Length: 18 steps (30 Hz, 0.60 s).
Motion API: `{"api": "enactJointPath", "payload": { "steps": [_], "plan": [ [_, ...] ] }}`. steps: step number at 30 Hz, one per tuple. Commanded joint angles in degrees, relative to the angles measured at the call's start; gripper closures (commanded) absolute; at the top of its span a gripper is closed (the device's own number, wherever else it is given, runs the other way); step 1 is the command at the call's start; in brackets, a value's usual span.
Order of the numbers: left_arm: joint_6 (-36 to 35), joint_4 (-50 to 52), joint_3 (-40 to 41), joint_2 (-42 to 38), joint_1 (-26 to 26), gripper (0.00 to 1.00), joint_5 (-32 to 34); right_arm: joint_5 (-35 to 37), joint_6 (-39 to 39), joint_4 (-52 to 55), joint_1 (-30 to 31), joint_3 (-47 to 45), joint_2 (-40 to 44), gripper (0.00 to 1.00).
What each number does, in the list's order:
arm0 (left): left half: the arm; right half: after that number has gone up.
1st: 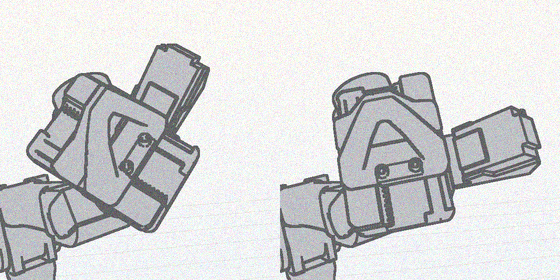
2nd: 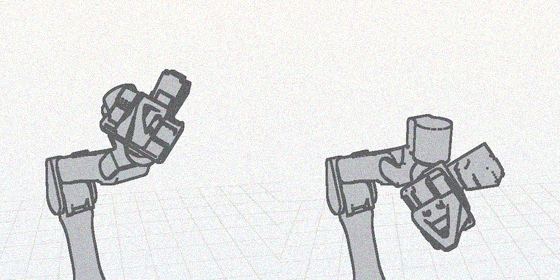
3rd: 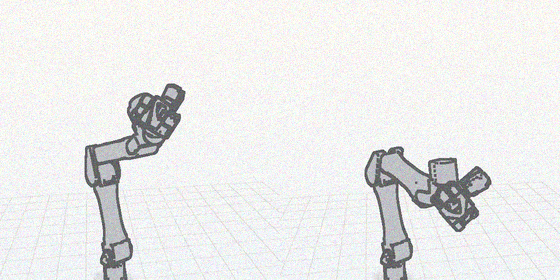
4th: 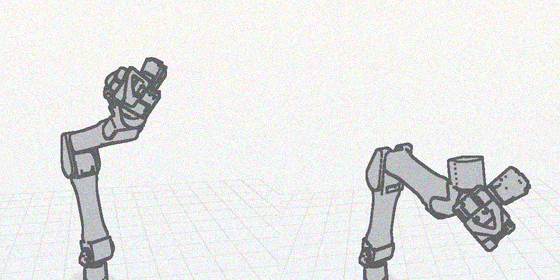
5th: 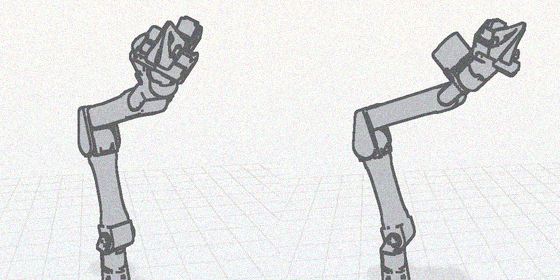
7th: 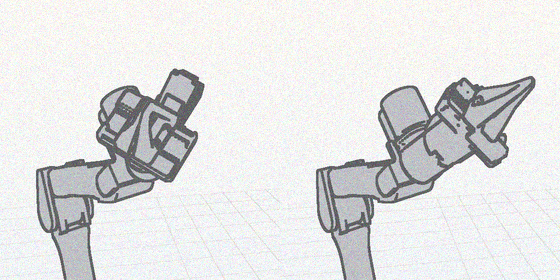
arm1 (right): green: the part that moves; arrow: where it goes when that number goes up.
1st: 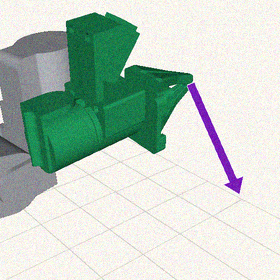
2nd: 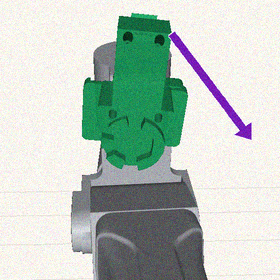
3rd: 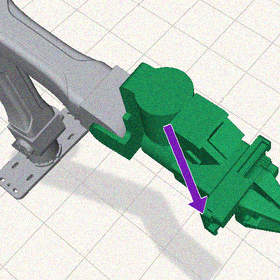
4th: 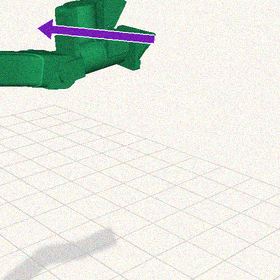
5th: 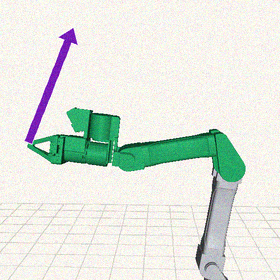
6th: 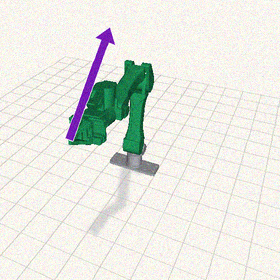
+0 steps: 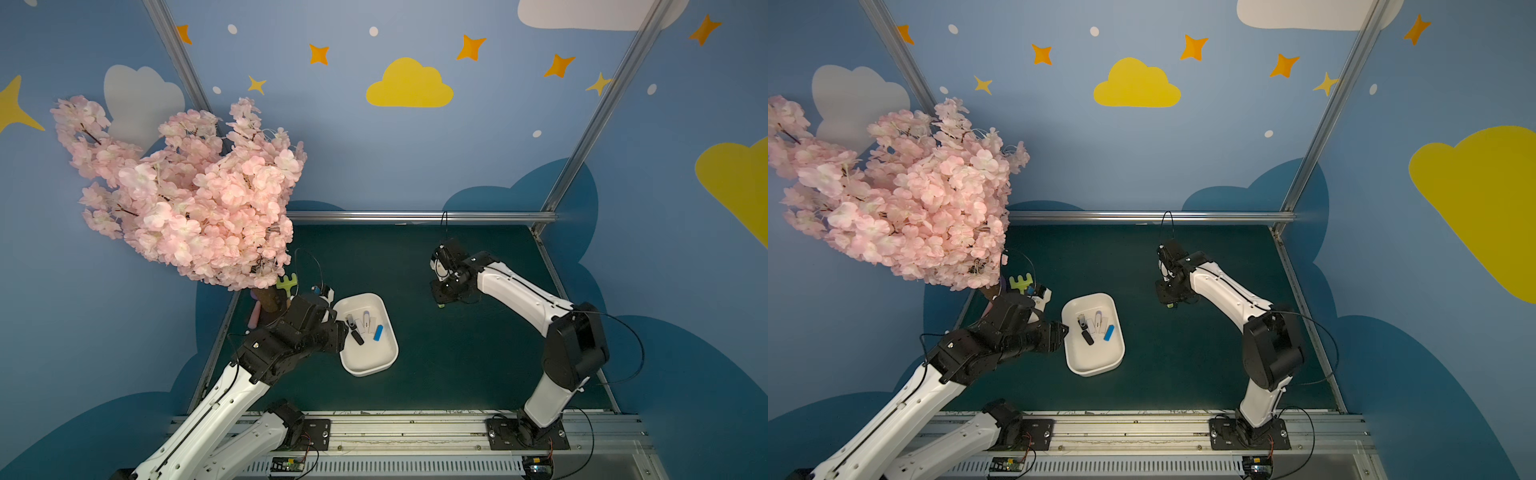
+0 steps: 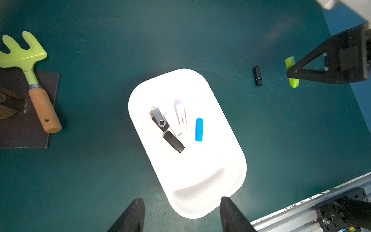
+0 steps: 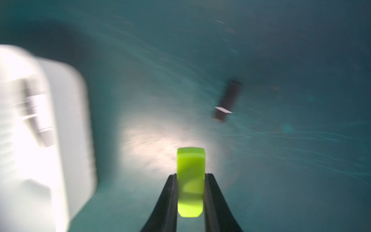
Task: Put the usb flash drive into the storage box
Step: Pick up the USB flash from the center of the board, then place the USB flash in the storage box.
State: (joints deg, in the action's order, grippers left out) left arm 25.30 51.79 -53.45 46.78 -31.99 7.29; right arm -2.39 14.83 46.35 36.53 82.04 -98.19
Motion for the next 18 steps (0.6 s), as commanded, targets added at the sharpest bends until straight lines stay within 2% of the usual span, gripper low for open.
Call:
{"api": "enactJointPath", "payload": {
  "steps": [1,4,8,18],
  "plan": [
    [0.06,-0.02,0.56,-0.67,0.53,0.37,0.34,-7.53,3.63,-2.73,5.67,0.14,1.38,0.82],
    [0.27,-0.05,0.80,-0.91,0.52,0.37,0.46,-8.38,5.72,-4.21,11.84,3.12,-0.02,0.82],
    [0.11,-0.11,0.83,-0.64,0.53,0.36,0.37,-7.91,7.20,-5.40,17.70,7.83,-6.04,0.82],
    [0.24,0.02,0.88,-0.90,0.61,0.36,1.05,-1.69,8.30,-3.90,22.82,14.84,-18.46,0.79]
  ]
}}
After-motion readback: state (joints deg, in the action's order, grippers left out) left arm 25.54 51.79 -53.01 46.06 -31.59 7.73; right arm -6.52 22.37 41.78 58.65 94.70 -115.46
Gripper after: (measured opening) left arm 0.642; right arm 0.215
